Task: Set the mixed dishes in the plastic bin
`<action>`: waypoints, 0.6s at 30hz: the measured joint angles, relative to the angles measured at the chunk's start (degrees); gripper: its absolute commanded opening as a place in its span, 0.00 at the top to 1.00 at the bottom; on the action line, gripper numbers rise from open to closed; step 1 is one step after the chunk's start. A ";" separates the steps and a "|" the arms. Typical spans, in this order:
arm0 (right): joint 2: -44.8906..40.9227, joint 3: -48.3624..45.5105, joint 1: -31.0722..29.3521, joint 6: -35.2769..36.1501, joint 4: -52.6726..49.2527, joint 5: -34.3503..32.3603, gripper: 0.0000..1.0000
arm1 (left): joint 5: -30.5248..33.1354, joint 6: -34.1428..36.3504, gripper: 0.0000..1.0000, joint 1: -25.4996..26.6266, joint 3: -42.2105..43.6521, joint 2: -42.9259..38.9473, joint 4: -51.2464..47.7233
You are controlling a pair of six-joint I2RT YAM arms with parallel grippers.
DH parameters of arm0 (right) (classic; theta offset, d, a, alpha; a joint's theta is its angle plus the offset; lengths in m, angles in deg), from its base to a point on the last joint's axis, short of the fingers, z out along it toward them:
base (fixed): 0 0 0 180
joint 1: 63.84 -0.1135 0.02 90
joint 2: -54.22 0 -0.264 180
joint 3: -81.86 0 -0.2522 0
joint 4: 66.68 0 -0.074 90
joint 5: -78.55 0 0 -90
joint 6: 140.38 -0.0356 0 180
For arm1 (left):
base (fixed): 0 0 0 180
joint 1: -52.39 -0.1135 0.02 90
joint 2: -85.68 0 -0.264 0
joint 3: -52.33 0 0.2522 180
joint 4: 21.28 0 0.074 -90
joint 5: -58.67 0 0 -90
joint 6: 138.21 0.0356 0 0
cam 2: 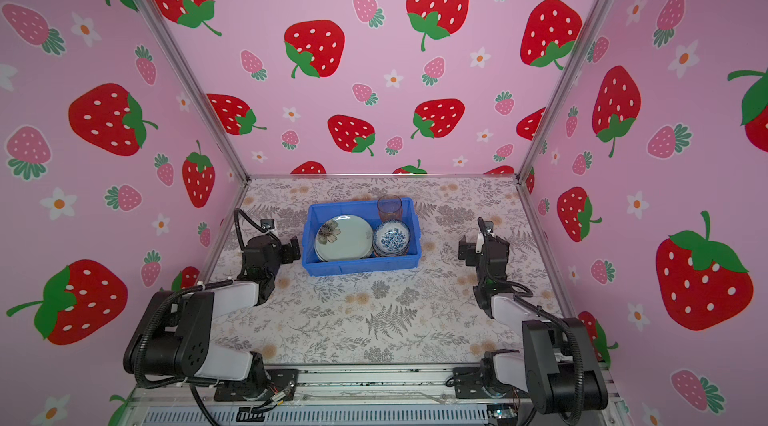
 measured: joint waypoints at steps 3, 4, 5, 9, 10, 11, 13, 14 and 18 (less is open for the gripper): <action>2.73 -2.27 0.28 0.09 6.38 -0.02 0.01 | -0.63 -0.04 0.04 -0.28 0.46 1.33 2.14; 3.67 -3.23 0.37 0.04 8.26 -0.04 0.01 | -0.72 -0.11 0.04 -0.35 0.79 1.84 2.93; 4.50 -3.87 0.42 0.04 9.40 -0.02 0.01 | -0.90 -0.15 0.04 -0.39 1.05 2.34 3.52; 6.84 -4.52 0.66 0.33 13.00 0.17 0.01 | -1.38 -0.46 0.04 -0.66 1.60 3.85 4.52; 7.23 -4.48 0.68 0.66 13.94 0.28 0.01 | -1.57 -0.55 0.04 -0.79 1.57 3.89 4.55; 7.54 -4.39 0.70 0.92 14.56 0.42 0.01 | -1.68 -0.63 0.03 -0.90 1.57 3.89 4.52; 8.33 -4.17 0.79 1.57 16.02 0.68 0.01 | -2.10 -0.92 0.03 -1.16 1.57 3.89 4.50; 8.70 -4.17 0.81 1.77 16.70 0.79 0.01 | -2.21 -1.03 0.03 -1.27 1.57 3.91 4.50; 11.65 -4.17 1.01 2.62 21.00 1.05 0.01 | -2.80 -1.14 0.03 -1.55 1.57 3.89 4.50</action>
